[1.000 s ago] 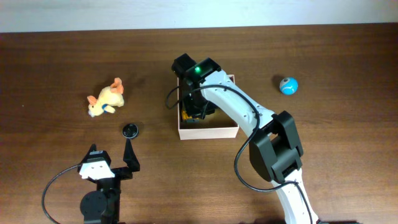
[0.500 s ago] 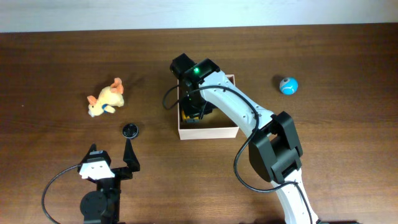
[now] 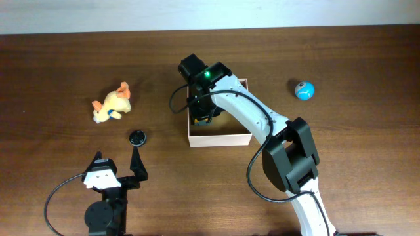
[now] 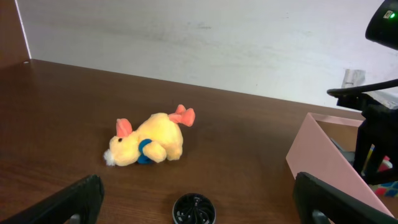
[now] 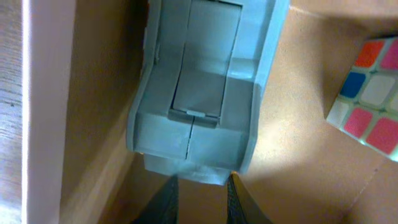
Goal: Pack container
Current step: 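Lower the truck into the box beside the cube and open right gripper, then raise the right gripper out of the box and move right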
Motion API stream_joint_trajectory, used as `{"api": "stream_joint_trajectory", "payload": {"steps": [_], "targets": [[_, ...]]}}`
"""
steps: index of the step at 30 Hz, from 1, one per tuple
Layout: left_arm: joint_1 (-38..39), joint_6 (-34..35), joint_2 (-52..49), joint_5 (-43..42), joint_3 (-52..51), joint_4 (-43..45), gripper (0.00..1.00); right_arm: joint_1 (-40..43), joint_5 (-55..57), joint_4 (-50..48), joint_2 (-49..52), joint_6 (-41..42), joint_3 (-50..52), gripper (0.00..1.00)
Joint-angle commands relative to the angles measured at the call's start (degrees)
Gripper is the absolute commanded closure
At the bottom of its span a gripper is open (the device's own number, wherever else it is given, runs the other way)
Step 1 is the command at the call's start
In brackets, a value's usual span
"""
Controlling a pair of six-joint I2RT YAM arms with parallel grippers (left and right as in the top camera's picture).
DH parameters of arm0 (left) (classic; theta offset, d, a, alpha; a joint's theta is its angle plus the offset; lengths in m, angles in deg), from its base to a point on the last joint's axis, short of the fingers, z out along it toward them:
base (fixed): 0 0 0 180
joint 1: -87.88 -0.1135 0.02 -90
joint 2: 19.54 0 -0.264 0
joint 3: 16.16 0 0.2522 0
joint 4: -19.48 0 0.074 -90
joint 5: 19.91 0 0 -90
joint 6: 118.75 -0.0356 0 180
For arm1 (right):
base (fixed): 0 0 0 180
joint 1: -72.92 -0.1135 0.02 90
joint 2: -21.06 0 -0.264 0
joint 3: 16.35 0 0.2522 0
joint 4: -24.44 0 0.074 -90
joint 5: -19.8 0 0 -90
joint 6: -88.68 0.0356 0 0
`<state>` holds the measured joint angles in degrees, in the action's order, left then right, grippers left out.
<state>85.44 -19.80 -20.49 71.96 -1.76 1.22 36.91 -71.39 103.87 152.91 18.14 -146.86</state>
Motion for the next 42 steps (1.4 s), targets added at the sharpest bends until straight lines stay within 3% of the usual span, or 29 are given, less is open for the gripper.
{"api": "stream_joint_trajectory", "payload": {"steps": [1,28,42], "targets": [[-0.3,-0.9,-0.1,-0.7,-0.1,-0.3,0.01,-0.4,-0.1,-0.5,-1.7,0.3,1.1,0.79],[-0.3,-0.9,-0.1,-0.7,-0.1,-0.3,0.01,-0.4,-0.1,-3.6,-1.2,0.3,1.1,0.79],[-0.3,-0.9,-0.1,-0.7,-0.1,-0.3,0.01,-0.4,0.4,-2.0,-2.3,-0.8,-4.2,0.79]]}}
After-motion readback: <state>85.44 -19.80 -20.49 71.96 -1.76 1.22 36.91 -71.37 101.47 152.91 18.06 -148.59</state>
